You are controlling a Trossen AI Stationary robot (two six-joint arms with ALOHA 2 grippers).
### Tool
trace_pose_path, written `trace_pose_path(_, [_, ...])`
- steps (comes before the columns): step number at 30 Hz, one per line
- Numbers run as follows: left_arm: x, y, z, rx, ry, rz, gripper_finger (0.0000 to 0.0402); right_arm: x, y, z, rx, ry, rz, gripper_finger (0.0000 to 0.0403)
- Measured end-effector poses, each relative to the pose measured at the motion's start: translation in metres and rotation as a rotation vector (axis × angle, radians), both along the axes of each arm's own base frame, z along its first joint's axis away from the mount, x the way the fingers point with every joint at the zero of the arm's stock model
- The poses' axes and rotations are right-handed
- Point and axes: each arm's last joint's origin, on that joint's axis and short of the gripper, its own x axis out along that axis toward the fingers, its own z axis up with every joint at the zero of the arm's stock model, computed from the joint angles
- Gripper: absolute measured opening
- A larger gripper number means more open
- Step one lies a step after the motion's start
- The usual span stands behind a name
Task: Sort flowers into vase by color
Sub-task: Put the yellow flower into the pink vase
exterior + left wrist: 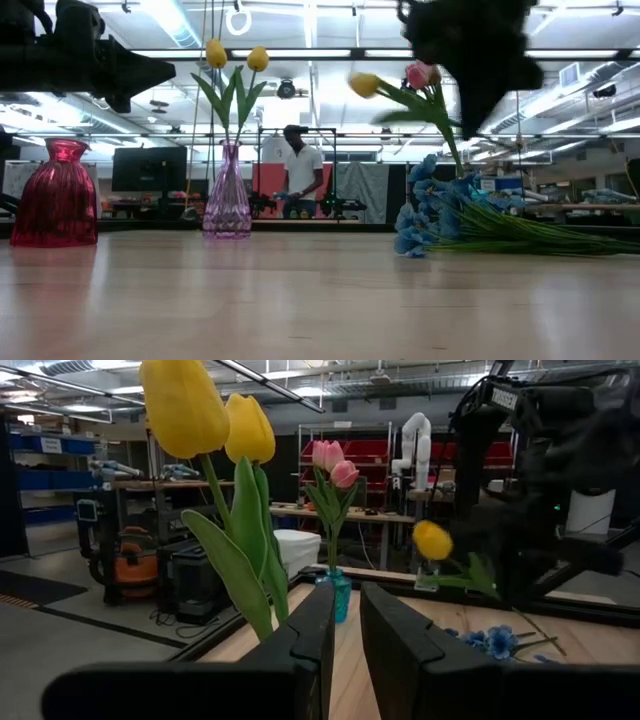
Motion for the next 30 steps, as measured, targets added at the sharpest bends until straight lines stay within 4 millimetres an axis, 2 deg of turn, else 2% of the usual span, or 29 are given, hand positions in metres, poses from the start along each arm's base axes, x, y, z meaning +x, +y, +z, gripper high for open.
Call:
trace_pose_path(7, [0.000, 0.000, 0.000, 0.000, 0.003, 0.000, 0.0056, 0.029, 0.006, 0.011, -0.041, -0.302, 0.166, 0.0007])
trace_pose_path(12, [0.000, 0.000, 0.000, 0.000, 0.004, 0.000, 0.0056, 0.038, 0.008, 0.017, -0.063, -0.403, 0.224, 0.0007])
trace_pose_path(30, [0.000, 0.000, -0.001, 0.000, 0.006, 0.000, 0.0056, 0.039, 0.008, 0.017, -0.074, -0.411, 0.235, 0.0008])
